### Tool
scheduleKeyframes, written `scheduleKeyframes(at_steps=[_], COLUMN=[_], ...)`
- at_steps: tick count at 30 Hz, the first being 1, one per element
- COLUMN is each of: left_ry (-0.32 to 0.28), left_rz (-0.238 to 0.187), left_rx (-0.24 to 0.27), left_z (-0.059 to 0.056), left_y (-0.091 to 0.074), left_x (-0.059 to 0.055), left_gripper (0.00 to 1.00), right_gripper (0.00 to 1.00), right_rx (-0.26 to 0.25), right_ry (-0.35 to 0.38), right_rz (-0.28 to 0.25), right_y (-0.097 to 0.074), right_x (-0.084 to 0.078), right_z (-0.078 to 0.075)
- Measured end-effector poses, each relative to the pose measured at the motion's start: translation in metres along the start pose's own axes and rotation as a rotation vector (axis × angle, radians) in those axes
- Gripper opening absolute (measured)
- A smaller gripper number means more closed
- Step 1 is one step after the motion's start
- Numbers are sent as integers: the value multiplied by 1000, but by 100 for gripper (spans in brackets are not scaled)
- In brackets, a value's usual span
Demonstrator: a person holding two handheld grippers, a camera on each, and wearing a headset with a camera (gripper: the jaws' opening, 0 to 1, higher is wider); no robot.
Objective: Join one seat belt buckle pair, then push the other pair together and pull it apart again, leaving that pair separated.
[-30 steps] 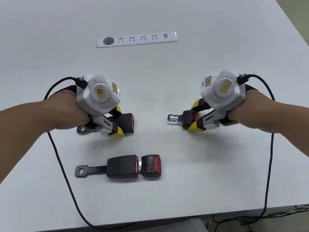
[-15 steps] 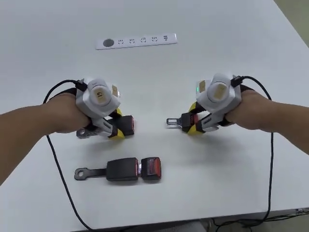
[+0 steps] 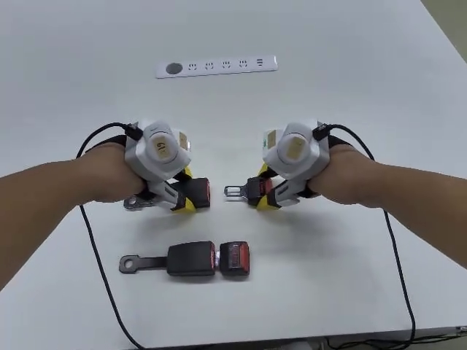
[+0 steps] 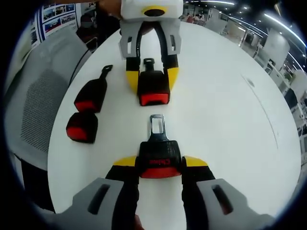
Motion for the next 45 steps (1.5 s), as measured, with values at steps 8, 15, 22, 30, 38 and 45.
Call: scheduleKeyframes(at_steps=[8, 15, 22, 30, 38, 45], left_ry=[0, -1, -2, 18, 34, 24], left_rz=[-7, -6, -6, -8, -10, -31], left_rx=[2, 1, 1, 4, -4, -3], left_z=[-1, -1, -1, -1, 0, -1], left_y=[0, 0, 0, 0, 1, 1], left_x=[0, 0, 1, 2, 2, -1], left_gripper=[35, 35, 35, 34, 34, 33], right_gripper=[33, 33, 33, 32, 31, 31], right_rx=[8, -7, -7, 8, 25, 33], right_ry=[-31, -54, -65, -5, -28, -39], right_rz=[11, 25, -5, -87, -72, -71], right_y=[9, 8, 11, 13, 14, 15], right_x=[20, 23, 27, 25, 29, 34], right_z=[-2, 0, 2, 2, 1, -1])
Point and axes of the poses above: the centre of the closed fingertips' face, and the gripper's own axes: y roughly forward along the fingers, z roughly to its left, x roughly out of its top, the point moved 7 cm from there along -y, roughly backward along the fingers, and after that the axes turned 12 degrees about z, right-handed, at the moved point
